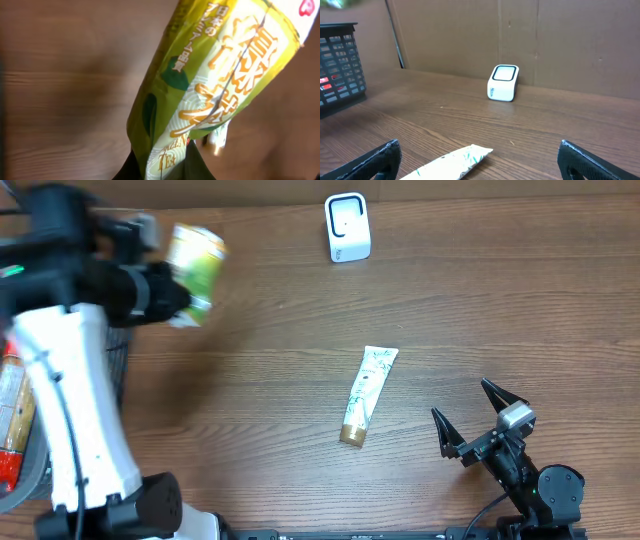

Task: Scan the item barcode
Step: 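Lift the green tea pack out and set it left of the tube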

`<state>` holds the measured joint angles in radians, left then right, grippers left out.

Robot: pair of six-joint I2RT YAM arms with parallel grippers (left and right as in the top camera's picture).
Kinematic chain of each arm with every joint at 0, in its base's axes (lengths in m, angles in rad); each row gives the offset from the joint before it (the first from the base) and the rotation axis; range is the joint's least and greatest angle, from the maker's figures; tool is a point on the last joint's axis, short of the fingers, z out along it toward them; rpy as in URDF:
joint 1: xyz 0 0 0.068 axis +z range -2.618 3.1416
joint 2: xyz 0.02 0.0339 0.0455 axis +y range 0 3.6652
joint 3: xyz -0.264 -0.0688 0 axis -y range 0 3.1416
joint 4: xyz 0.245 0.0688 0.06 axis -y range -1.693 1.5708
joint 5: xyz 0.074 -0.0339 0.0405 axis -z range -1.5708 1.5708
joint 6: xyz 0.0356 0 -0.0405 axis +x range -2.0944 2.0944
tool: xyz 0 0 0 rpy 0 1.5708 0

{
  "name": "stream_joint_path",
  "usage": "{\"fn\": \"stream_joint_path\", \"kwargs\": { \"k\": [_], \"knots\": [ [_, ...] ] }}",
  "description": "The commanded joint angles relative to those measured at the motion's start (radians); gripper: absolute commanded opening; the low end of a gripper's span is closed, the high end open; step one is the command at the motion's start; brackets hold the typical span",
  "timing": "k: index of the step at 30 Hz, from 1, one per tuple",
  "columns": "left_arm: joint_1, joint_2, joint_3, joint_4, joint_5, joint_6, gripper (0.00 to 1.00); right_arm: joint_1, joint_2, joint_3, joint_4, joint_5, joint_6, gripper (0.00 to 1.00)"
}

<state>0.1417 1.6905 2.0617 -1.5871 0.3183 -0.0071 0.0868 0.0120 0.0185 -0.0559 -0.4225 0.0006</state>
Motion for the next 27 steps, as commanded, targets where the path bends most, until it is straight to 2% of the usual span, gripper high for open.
{"fn": "stream_joint_path", "kwargs": {
  "k": [1,8,10,12,13,14,15,17,18,22,27],
  "knots": [
    [-0.101,0.011,-0.176,0.082,-0.030,-0.048,0.06,0.006,-0.009,-0.010,0.002,-0.005,0.004,1.00],
    [-0.276,0.013,-0.651,0.464,-0.033,-0.178,0.07,0.006,-0.009,-0.010,0.002,-0.005,0.004,1.00],
    [-0.330,0.017,-0.803,0.645,-0.042,-0.231,0.08,0.006,-0.009,-0.010,0.002,-0.005,0.004,1.00],
    [-0.349,0.017,-0.869,0.742,-0.041,-0.262,0.11,0.006,-0.009,-0.010,0.002,-0.005,0.004,1.00],
    [-0.355,0.017,-0.887,0.776,-0.040,-0.277,0.19,0.006,-0.009,-0.010,0.002,-0.005,0.004,1.00],
    [-0.359,0.017,-0.898,0.800,-0.040,-0.291,0.35,0.006,-0.009,-0.010,0.002,-0.005,0.004,1.00],
    [-0.362,0.017,-0.901,0.814,-0.037,-0.298,0.56,0.006,-0.009,-0.010,0.002,-0.005,0.003,1.00],
    [-0.365,0.016,-0.898,0.829,-0.033,-0.301,0.79,0.006,-0.009,-0.010,0.002,-0.005,0.004,1.00],
    [-0.365,0.014,-0.890,0.828,-0.029,-0.301,1.00,0.006,-0.009,-0.010,0.002,-0.005,0.004,1.00],
    [-0.364,-0.002,-0.804,0.760,-0.031,-0.291,1.00,0.006,-0.009,-0.010,0.002,-0.005,0.004,1.00],
    [-0.357,-0.101,-0.554,0.571,-0.129,-0.284,1.00,0.006,-0.009,-0.010,0.002,-0.005,0.004,1.00]
  ]
}}
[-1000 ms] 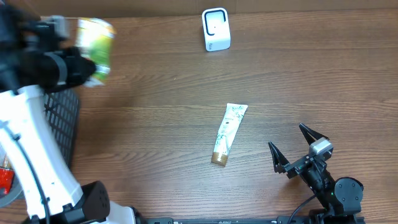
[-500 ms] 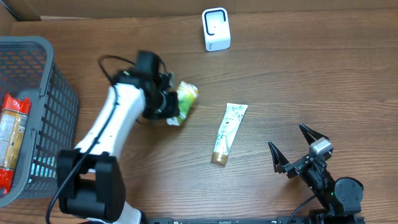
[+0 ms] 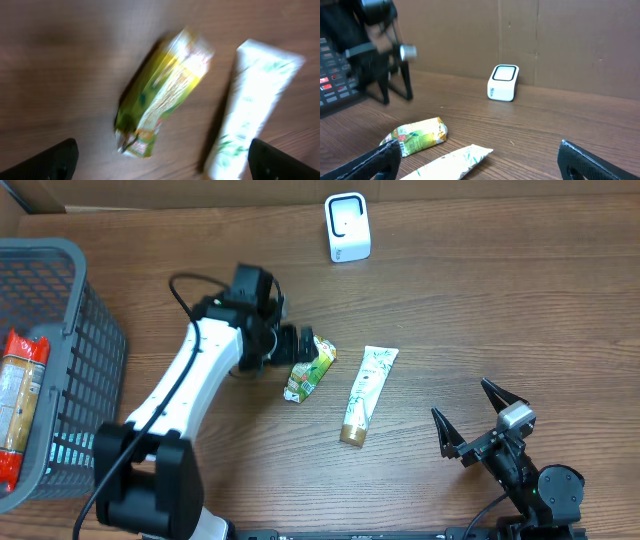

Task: Scan the item barcode
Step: 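Lift the green tea pack out and set it left of the tube, then reach the left gripper into the basket and grasp the teal packet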

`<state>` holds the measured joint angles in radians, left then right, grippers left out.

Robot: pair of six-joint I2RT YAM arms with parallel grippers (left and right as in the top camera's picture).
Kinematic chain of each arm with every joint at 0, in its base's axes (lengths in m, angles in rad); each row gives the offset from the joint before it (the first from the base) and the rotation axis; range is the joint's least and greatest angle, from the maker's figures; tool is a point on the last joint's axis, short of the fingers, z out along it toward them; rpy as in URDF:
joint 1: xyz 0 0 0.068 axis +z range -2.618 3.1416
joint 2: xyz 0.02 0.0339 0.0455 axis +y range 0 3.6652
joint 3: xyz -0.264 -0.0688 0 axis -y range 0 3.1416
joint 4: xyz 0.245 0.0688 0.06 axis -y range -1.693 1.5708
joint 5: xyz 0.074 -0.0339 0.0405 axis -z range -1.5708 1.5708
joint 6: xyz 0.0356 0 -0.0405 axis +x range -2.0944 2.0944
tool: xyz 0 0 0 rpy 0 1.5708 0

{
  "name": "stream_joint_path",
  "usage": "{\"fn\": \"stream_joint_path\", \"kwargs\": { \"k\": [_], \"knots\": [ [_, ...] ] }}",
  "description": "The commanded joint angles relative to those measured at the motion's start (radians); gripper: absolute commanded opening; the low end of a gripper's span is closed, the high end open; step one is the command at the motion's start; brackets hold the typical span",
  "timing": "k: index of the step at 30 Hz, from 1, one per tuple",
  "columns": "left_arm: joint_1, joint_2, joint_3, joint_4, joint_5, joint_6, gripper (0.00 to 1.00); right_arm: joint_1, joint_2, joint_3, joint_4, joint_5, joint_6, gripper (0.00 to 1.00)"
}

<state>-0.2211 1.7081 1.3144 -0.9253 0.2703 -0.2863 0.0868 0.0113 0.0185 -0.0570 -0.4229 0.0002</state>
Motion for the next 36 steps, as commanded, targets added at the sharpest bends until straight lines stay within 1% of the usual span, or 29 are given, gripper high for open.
{"fn": "stream_joint_path", "kwargs": {
  "k": [1,5,7,9,12,14,16,20,23,24,26,32,36],
  "knots": [
    [0.010,-0.142,0.237,-0.122,-0.113,-0.005,1.00,0.006,-0.008,-0.010,0.003,-0.005,0.004,1.00],
    [0.054,-0.259,0.426,-0.260,-0.278,-0.009,1.00,0.006,-0.008,-0.010,0.003,-0.005,0.004,1.00],
    [0.097,-0.312,0.471,-0.308,-0.360,-0.040,1.00,0.006,-0.008,-0.010,0.003,-0.005,0.004,1.00],
    [0.168,-0.373,0.480,-0.353,-0.423,-0.076,1.00,0.006,-0.008,-0.010,0.003,-0.005,0.004,1.00],
    [0.328,-0.436,0.480,-0.437,-0.443,-0.133,1.00,0.006,-0.008,-0.010,0.003,-0.005,0.004,1.00],
    [0.469,-0.459,0.480,-0.476,-0.439,-0.169,0.99,0.006,-0.008,-0.010,0.003,-0.005,0.004,1.00],
    [0.609,-0.463,0.479,-0.486,-0.434,-0.179,1.00,0.006,-0.008,-0.010,0.003,-0.005,0.004,1.00],
    [0.864,-0.439,0.466,-0.441,-0.401,-0.190,1.00,0.006,-0.008,-0.010,0.003,-0.005,0.004,1.00],
    [0.998,-0.388,0.465,-0.406,-0.276,-0.202,1.00,0.006,-0.008,-0.010,0.003,-0.005,0.004,1.00],
    [1.025,-0.365,0.465,-0.393,-0.238,-0.201,1.00,0.006,-0.008,-0.010,0.003,-0.005,0.004,1.00],
    [1.066,-0.317,0.465,-0.387,-0.222,-0.200,1.00,0.006,-0.008,-0.010,0.003,-0.005,0.004,1.00],
    [1.146,-0.152,0.462,-0.470,-0.272,-0.189,1.00,0.006,-0.008,-0.010,0.003,-0.005,0.004,1.00],
    [1.173,-0.080,0.425,-0.484,-0.301,-0.189,1.00,0.006,-0.008,-0.010,0.003,-0.005,0.004,1.00]
  ]
}}
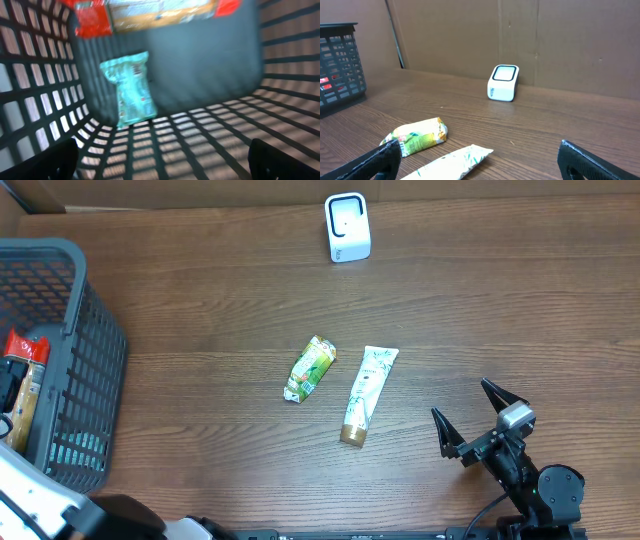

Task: Scan the item barcode
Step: 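Reach the left gripper into the basket and grasp the teal packet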

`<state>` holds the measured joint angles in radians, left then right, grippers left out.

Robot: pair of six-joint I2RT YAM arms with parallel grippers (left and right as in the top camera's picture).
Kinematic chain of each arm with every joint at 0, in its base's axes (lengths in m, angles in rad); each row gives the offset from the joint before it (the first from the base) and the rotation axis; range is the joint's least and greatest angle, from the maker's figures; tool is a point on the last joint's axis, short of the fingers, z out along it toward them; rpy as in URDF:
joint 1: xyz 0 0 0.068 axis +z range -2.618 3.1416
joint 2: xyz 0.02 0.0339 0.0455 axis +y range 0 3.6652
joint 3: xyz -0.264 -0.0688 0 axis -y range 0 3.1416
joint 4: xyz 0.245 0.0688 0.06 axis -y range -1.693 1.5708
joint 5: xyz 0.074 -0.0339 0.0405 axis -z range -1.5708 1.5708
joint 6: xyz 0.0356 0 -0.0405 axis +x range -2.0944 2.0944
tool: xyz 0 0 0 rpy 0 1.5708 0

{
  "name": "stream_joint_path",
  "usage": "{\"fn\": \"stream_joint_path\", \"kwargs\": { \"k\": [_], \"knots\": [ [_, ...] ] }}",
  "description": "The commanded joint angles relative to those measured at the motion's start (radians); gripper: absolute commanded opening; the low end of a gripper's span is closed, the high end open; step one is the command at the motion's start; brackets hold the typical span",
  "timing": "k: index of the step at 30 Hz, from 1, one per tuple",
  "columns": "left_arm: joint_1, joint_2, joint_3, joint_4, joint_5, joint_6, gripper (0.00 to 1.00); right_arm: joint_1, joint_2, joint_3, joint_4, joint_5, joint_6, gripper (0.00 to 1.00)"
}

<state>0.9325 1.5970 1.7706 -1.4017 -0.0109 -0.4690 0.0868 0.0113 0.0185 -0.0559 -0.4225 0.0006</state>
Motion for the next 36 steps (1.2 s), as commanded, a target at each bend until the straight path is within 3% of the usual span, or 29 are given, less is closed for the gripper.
{"fn": "stream_joint_path", "kwargs": {
  "k": [1,5,11,18,27,36],
  "knots": [
    [0.025,0.039,-0.046,-0.003,-0.023,-0.006,1.00,0.006,-0.008,-0.010,0.002,-0.005,0.004,1.00],
    [0.047,0.048,-0.159,0.056,-0.053,-0.006,1.00,0.006,-0.008,-0.010,0.002,-0.005,0.004,1.00],
    [0.090,0.048,-0.427,0.259,-0.057,0.006,1.00,0.006,-0.008,-0.010,0.002,-0.005,0.004,1.00],
    [0.088,0.051,-0.610,0.473,-0.064,0.043,1.00,0.006,-0.008,-0.010,0.002,-0.005,0.004,1.00],
    [0.088,0.055,-0.727,0.653,-0.050,0.043,1.00,0.006,-0.008,-0.010,0.002,-0.005,0.004,1.00],
    [0.026,0.132,-0.731,0.713,-0.052,0.089,1.00,0.006,-0.008,-0.010,0.002,-0.005,0.004,1.00]
  ]
}}
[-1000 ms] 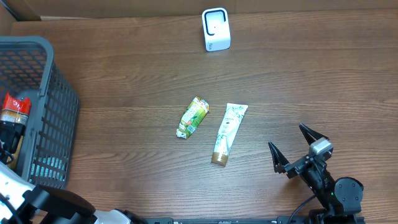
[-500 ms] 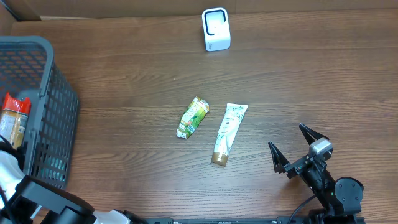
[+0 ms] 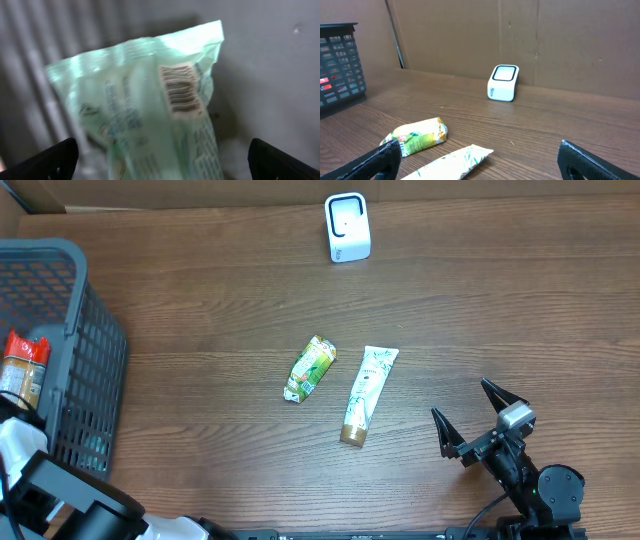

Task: Scan the item barcode
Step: 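Reach the left gripper into the basket and grasp the teal packet, then lift the teal packet out and place it left of the green pack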

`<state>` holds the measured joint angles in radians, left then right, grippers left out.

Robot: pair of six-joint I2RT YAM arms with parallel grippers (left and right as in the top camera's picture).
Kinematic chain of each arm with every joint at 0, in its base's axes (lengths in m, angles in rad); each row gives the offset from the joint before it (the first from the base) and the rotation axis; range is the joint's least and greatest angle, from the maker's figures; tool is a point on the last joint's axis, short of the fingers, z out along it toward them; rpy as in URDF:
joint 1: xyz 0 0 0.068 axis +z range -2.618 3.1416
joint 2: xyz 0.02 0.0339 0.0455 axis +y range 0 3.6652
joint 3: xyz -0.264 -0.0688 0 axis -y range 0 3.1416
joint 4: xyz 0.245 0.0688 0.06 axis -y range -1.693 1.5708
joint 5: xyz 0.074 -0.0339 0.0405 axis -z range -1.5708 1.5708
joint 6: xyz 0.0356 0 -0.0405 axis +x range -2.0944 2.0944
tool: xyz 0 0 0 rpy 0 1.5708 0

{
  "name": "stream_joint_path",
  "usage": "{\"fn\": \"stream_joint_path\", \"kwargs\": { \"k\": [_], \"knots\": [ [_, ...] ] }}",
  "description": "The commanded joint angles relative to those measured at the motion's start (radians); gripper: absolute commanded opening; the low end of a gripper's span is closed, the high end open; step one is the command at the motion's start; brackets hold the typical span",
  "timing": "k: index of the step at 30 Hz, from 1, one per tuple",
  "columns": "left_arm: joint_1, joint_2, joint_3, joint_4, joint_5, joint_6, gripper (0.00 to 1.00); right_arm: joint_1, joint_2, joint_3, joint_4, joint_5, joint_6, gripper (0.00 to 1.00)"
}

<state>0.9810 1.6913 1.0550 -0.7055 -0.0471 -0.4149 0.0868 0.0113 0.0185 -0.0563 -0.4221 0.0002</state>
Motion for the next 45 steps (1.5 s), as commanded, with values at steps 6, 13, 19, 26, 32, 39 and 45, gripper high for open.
{"fn": "stream_joint_path", "kwargs": {
  "k": [6,13,19,26,32,39,45],
  "knots": [
    [-0.024,0.048,-0.014,0.034,-0.018,0.061,0.59,0.006,-0.008,-0.010,0.003,-0.006,0.004,1.00],
    [-0.024,0.048,0.031,-0.013,-0.015,0.078,0.04,0.006,-0.008,-0.010,0.003,-0.006,0.004,1.00],
    [-0.026,0.047,0.242,-0.205,-0.012,0.106,0.04,0.006,-0.008,-0.010,0.003,-0.006,0.004,1.00],
    [-0.027,0.047,0.635,-0.452,0.089,0.124,0.04,0.006,-0.008,-0.010,0.003,-0.006,0.004,1.00],
    [-0.028,0.047,1.003,-0.565,0.389,0.155,0.04,0.006,-0.008,-0.010,0.003,-0.006,0.004,1.00],
    [-0.144,0.042,1.219,-0.636,0.871,0.251,0.04,0.006,-0.008,-0.010,0.003,-0.006,0.004,1.00],
    [-0.436,0.035,1.215,-0.783,0.711,0.390,0.04,0.006,-0.008,-0.010,0.003,-0.006,0.004,1.00]
  ]
}}
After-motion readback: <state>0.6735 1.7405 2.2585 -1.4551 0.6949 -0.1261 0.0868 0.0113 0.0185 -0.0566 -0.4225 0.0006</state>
